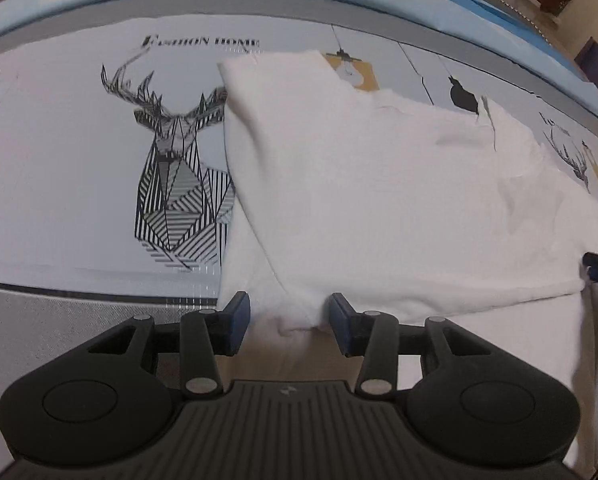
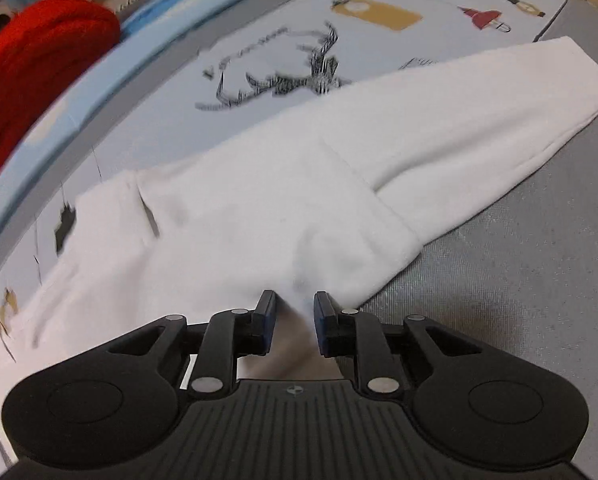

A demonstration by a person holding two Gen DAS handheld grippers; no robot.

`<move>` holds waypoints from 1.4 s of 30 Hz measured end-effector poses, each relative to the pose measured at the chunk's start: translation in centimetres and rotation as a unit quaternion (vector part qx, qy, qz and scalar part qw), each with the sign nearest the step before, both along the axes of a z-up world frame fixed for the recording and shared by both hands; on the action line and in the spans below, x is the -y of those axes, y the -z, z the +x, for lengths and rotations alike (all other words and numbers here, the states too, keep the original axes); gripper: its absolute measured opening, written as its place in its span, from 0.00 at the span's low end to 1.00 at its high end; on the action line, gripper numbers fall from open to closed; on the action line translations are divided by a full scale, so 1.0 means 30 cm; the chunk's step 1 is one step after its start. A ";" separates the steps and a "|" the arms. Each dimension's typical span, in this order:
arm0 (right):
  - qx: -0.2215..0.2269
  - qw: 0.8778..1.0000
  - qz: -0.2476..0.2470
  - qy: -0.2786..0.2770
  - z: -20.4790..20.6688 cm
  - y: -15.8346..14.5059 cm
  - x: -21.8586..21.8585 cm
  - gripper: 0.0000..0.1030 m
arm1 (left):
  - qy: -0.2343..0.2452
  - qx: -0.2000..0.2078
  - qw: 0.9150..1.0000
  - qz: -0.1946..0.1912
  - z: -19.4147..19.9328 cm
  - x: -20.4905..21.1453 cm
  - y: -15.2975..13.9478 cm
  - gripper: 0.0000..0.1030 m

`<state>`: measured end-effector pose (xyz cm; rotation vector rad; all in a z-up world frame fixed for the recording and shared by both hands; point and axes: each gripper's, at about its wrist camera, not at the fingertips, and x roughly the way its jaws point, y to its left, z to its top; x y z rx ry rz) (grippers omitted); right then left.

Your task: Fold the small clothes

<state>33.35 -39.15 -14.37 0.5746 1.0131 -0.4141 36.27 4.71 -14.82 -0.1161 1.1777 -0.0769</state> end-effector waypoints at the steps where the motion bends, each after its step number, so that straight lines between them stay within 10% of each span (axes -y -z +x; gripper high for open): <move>1: 0.011 1.000 -0.014 -0.008 0.000 -0.025 -0.010 0.21 | -0.003 0.010 1.000 0.005 -0.003 0.008 -0.022 0.47; 5: 0.076 0.995 -0.034 -0.045 0.009 -0.102 -0.047 0.25 | 0.016 0.042 0.999 -0.022 -0.006 0.044 -0.064 0.56; 10: -0.012 1.000 0.009 -0.003 0.012 -0.008 -0.002 0.26 | 0.013 -0.004 1.000 0.017 0.000 0.056 0.013 0.57; 22: 0.078 0.996 -0.050 -0.020 -0.016 -0.157 0.038 0.26 | 0.022 0.119 0.992 0.029 -0.031 0.134 -0.148 0.59; 42: 0.077 0.995 -0.062 0.010 -0.067 -0.162 0.167 0.26 | 0.023 0.115 0.993 0.024 -0.041 0.122 -0.156 0.74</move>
